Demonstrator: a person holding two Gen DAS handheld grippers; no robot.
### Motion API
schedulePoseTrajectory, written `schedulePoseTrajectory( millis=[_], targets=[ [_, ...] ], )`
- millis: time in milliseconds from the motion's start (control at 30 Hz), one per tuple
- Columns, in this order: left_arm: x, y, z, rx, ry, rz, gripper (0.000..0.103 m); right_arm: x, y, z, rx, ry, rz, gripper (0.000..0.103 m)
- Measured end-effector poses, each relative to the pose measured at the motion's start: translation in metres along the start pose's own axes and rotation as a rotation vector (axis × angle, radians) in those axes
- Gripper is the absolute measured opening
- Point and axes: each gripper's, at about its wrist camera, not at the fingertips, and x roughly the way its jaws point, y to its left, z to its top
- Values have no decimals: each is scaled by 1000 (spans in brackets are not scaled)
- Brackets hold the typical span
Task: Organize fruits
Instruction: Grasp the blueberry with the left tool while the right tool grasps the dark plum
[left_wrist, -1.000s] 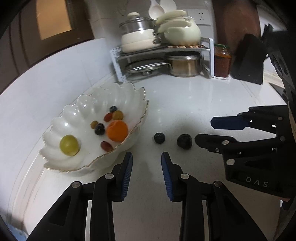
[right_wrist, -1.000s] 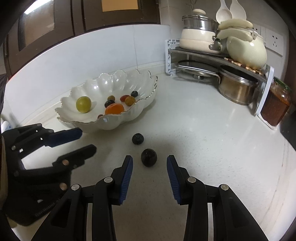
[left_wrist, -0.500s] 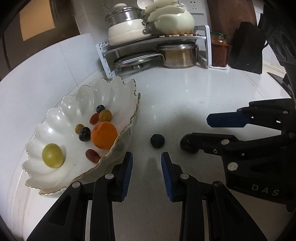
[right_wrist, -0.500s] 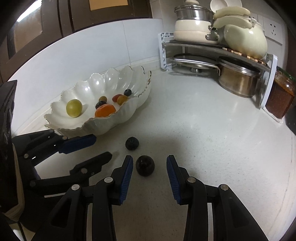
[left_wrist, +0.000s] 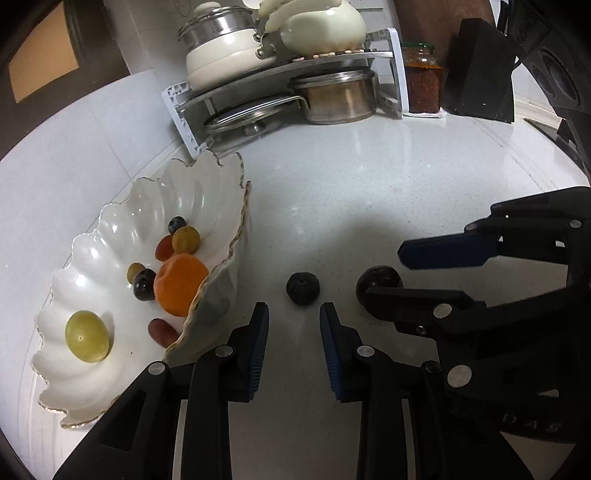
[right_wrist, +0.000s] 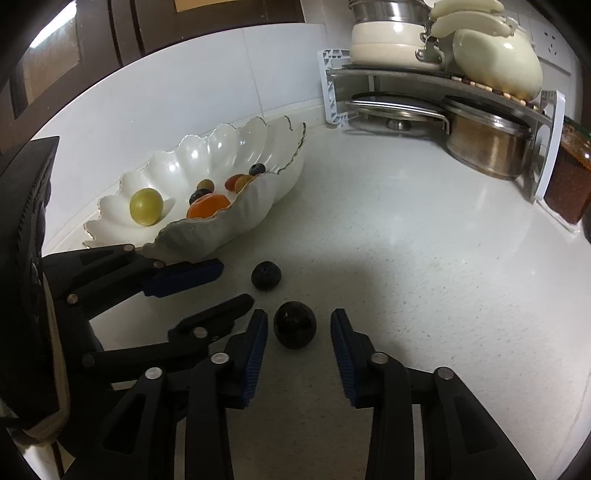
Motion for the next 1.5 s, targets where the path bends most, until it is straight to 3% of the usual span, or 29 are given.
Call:
schedulePoseTrajectory(
  millis=[233,400,967,1267,1500],
  targets=[
    [9,-3,6,13,7,-2,29,-1,-3,1,19,-2,24,24],
    [11,-8,8,27,23,33,28,-2,-4,1,23,-6,26,24],
    [12,-16,18,-64,65,75,29,-11,-24,8,74,-42,10,23],
    [19,-12,21,-187,92,82,29,-11,-34,10,76,-44,-3,17],
    [25,-10,24,-195,97,120,29,-9,-39,11,76,-37,-1,18]
  ],
)
